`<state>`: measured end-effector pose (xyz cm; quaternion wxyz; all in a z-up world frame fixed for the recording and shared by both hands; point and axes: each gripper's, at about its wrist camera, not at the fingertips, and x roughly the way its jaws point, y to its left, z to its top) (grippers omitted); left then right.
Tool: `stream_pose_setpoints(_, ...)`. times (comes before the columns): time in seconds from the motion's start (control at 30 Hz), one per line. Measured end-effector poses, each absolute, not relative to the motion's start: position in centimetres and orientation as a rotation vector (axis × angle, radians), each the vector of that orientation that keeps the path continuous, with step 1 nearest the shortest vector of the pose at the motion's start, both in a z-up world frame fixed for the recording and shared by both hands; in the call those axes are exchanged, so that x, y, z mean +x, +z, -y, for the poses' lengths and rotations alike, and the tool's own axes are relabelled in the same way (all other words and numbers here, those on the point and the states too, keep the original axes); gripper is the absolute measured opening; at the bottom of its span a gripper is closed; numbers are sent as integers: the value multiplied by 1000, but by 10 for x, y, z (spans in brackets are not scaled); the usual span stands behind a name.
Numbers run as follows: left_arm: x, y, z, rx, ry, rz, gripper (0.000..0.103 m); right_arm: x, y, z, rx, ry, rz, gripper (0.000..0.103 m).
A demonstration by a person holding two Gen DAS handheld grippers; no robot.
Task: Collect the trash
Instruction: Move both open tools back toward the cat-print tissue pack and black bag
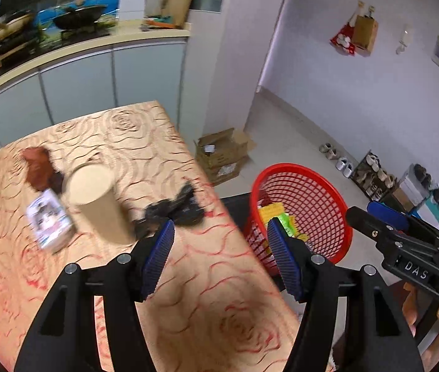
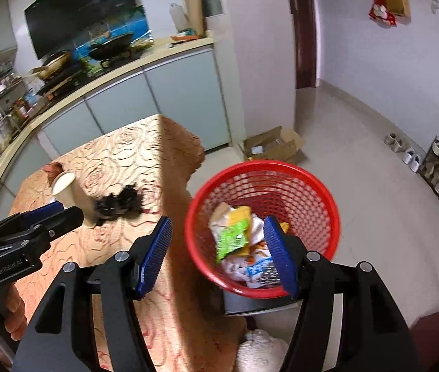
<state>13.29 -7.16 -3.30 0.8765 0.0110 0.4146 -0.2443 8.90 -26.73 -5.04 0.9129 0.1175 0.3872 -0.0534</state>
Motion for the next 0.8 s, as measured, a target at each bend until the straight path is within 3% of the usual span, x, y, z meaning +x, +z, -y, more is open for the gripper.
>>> stream_pose_setpoints(0.8,142,-63,-109,-69,-65,-931,67,113,-60,169,162,64,-848,60)
